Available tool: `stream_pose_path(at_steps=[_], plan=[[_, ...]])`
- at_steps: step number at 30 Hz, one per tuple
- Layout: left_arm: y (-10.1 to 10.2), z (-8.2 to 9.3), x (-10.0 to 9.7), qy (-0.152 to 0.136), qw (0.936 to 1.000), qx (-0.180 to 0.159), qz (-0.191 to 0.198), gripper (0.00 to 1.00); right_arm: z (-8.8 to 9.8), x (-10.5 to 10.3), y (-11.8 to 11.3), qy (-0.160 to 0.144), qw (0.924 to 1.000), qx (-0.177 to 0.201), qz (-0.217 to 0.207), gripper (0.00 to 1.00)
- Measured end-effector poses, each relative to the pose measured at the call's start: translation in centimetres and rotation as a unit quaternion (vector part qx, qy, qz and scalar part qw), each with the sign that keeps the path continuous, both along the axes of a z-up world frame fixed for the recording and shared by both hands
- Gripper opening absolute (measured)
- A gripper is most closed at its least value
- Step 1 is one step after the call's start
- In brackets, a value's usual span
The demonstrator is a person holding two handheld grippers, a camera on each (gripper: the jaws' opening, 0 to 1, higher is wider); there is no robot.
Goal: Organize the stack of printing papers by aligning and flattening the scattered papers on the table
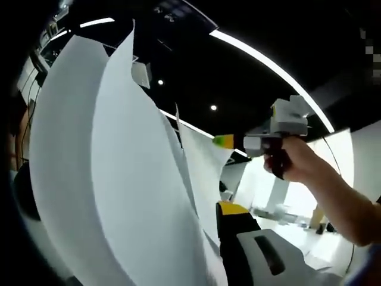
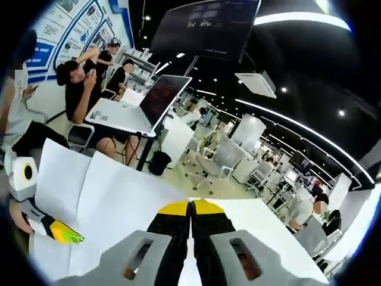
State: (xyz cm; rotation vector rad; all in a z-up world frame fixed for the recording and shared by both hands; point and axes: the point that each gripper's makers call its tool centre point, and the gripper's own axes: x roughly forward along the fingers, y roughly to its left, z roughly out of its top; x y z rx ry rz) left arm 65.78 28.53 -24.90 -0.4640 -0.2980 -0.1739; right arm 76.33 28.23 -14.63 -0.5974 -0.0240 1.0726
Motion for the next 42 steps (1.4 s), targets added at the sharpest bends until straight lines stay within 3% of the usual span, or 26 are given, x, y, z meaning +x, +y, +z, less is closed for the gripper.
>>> stream_pose_path(at_steps=[4,9,12,18,23,31,42], plan=[[-0.1,0.0,0.0,0.000,1.0000,0.004,0.000,0.20,-1.0,-1.4,0.7,0.043,0.9987,0.020,0.016,0.00],[-0.1,0.0,0.0,-0.001,1.0000,0.004,0.000,0.20,-1.9,-1.8,1.3,0.059,0.9978,0.024,0.015,0.00],[0.0,0.1,0.0,-0.002,1.0000,0.004,0.002,0.20,-2.0,-2.5,1.9,0.084,0.9956,0.039,0.014,0.00],[0.0,0.1,-0.1,-0.002,1.0000,0.004,0.003,0.20,-1.6,-3.8,3.6,0.094,0.9940,0.050,0.024,0.00],[-0.4,-0.1,0.2,0.007,0.9999,0.003,-0.010,0.27,-1.8,-3.6,4.1,0.118,0.9916,0.052,0.005,0.00],[-0.1,0.0,0.0,0.003,1.0000,-0.004,-0.001,0.33,-2.0,-4.2,4.7,0.138,0.9890,0.053,-0.002,0.00],[0.1,0.1,-0.1,-0.002,0.9999,-0.013,0.006,0.36,-1.2,-7.3,5.9,0.128,0.9901,0.051,0.023,0.00]])
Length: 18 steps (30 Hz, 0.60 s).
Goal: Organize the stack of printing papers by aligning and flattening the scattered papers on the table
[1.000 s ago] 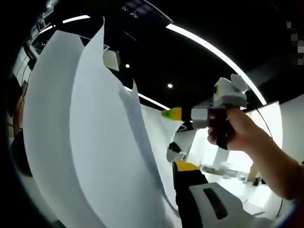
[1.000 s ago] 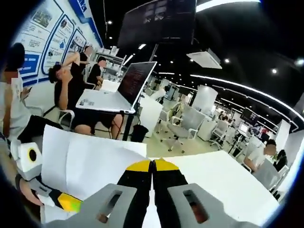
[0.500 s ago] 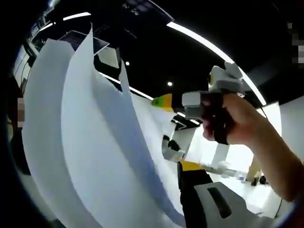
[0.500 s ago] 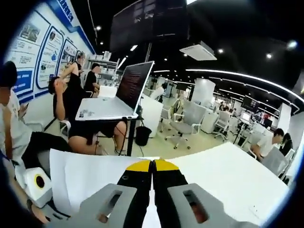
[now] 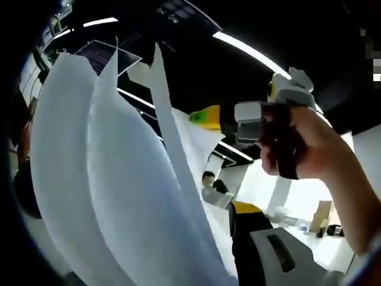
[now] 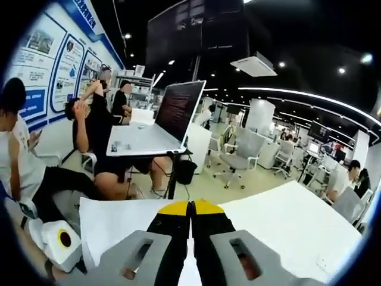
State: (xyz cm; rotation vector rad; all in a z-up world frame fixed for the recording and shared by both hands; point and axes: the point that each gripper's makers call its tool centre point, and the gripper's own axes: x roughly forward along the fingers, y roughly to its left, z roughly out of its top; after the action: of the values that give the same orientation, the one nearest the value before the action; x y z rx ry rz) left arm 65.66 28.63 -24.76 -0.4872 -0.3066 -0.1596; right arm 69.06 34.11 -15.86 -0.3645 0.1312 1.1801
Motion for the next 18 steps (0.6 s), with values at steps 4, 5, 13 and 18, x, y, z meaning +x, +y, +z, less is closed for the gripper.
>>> stream_pose_path(at_steps=[4,5,13,18], plan=[[-0.1,0.0,0.0,0.000,1.0000,0.001,0.000,0.36,-0.2,-1.0,0.4,-0.005,0.9999,-0.006,0.008,0.00],[-0.1,0.0,0.0,0.000,1.0000,0.001,0.000,0.36,-0.3,-1.0,0.5,-0.007,0.9999,-0.008,0.010,0.00],[0.0,0.0,-0.1,-0.004,1.0000,0.003,0.006,0.33,-1.2,-2.2,0.8,0.001,0.9994,-0.020,0.027,0.00],[0.1,0.1,-0.2,-0.006,0.9998,0.010,0.014,0.30,-1.1,-2.6,1.1,0.004,0.9991,-0.020,0.037,0.00]])
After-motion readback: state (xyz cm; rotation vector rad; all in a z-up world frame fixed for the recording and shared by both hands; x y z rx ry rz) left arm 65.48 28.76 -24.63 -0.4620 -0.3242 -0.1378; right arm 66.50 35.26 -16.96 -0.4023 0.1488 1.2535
